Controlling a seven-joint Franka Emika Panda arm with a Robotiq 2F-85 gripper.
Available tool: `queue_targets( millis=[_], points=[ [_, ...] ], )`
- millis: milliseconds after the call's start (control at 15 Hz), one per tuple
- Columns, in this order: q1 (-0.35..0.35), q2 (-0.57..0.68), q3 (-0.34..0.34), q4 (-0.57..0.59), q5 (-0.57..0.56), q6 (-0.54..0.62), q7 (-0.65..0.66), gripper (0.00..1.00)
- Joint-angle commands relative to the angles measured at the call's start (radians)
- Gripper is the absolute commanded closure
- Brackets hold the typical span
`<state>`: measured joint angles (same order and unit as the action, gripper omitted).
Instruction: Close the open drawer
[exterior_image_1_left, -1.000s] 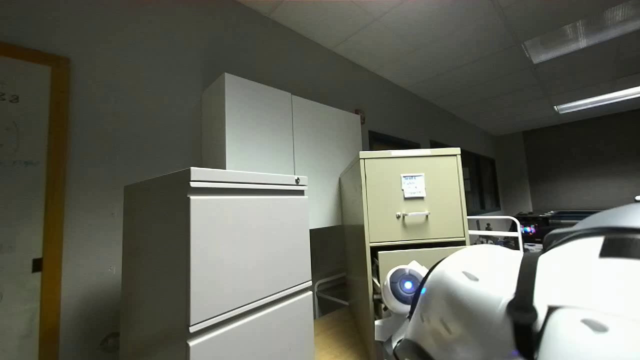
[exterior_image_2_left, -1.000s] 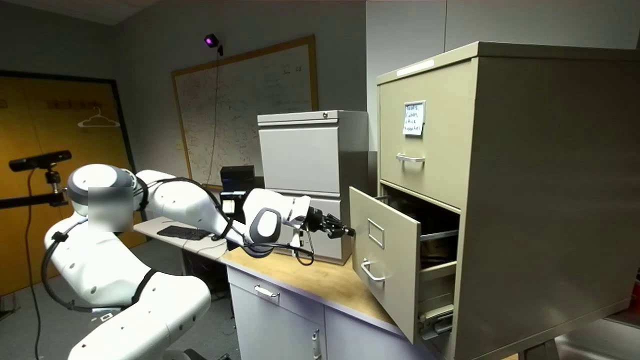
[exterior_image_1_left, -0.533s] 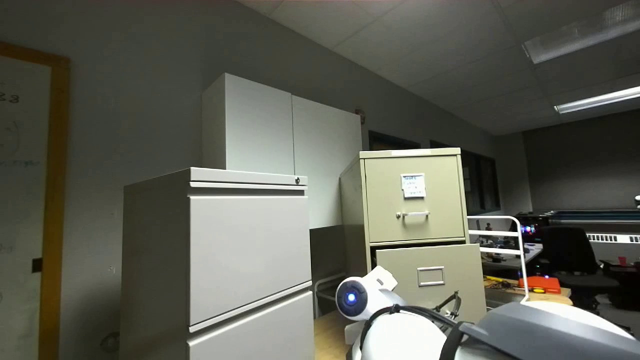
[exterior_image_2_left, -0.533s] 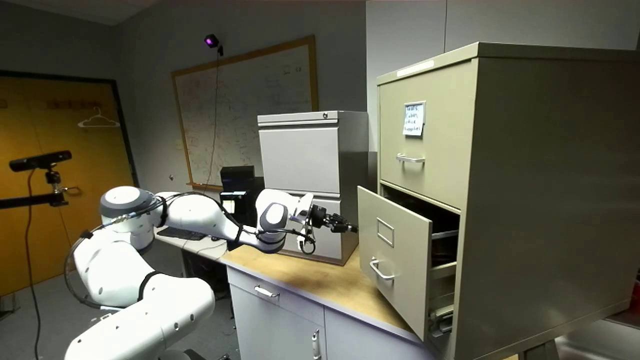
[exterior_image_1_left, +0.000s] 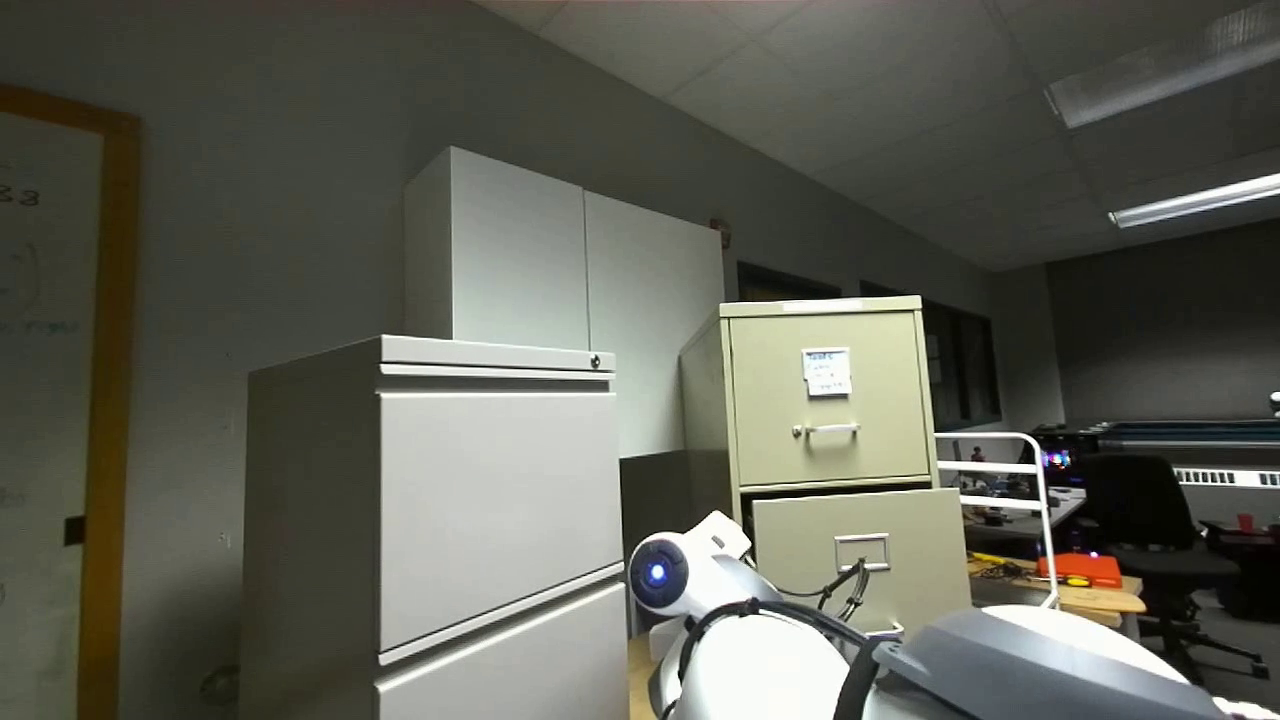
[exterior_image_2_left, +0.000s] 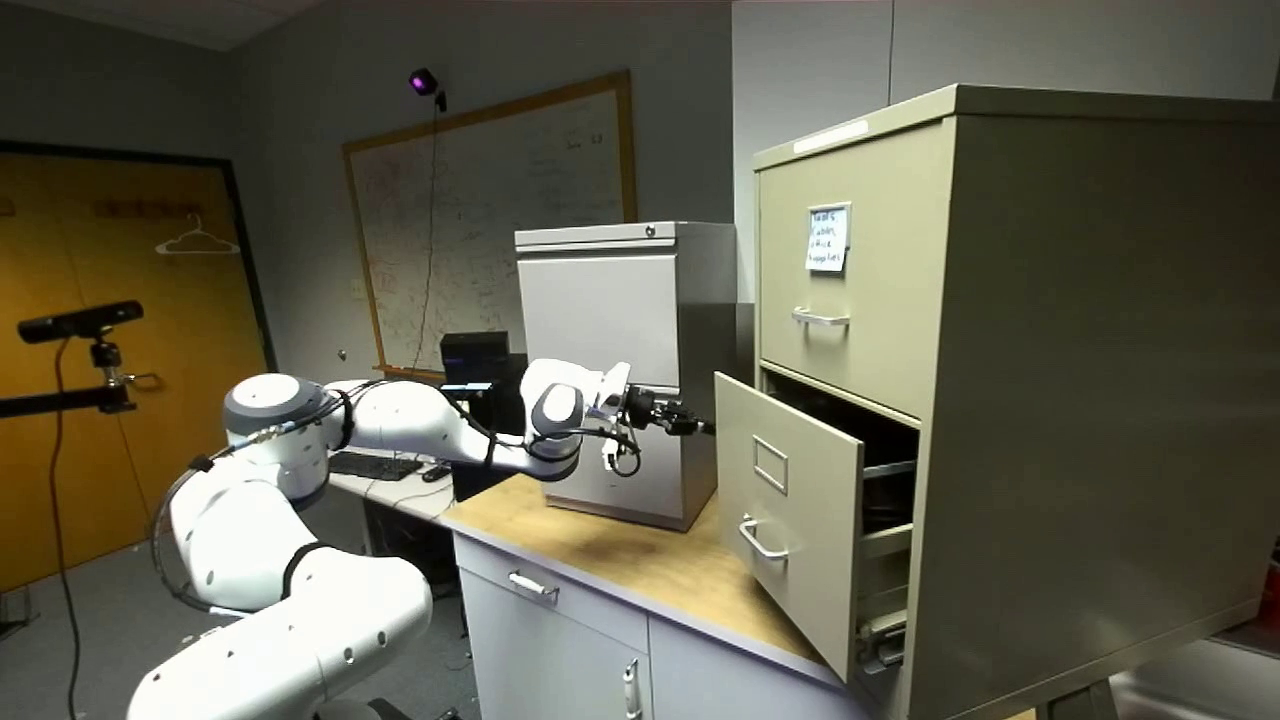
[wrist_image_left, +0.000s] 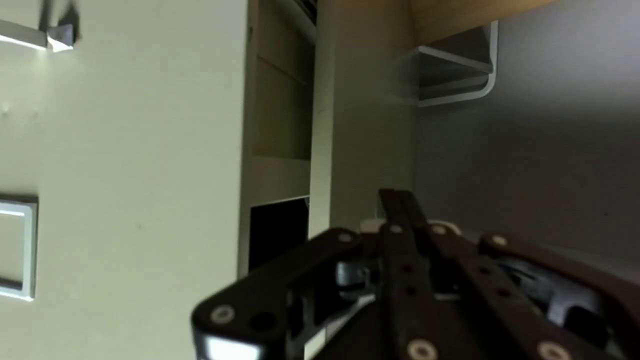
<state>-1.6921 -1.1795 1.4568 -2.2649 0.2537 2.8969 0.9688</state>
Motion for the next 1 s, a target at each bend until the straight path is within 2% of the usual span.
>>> queue_targets(
  millis=[0,333,533,733,933],
  points=[
    [0.096,0.136,-0.035,-0.071,-0.005,0.021,-0.064,1.0],
    [0.247,0.199,-0.149,-0.221,-0.013,0.046,-0.095,1.0],
    [0.308,0.205,-0.23,-0.301,-0.021,0.054,-0.096,1.0],
    [0.339,0.208,-0.295,-0.364,-0.034,0.059,-0.096,1.0],
    [0.317,0.191,-0.322,-0.394,-0.048,0.062,-0.071,1.0]
  ],
)
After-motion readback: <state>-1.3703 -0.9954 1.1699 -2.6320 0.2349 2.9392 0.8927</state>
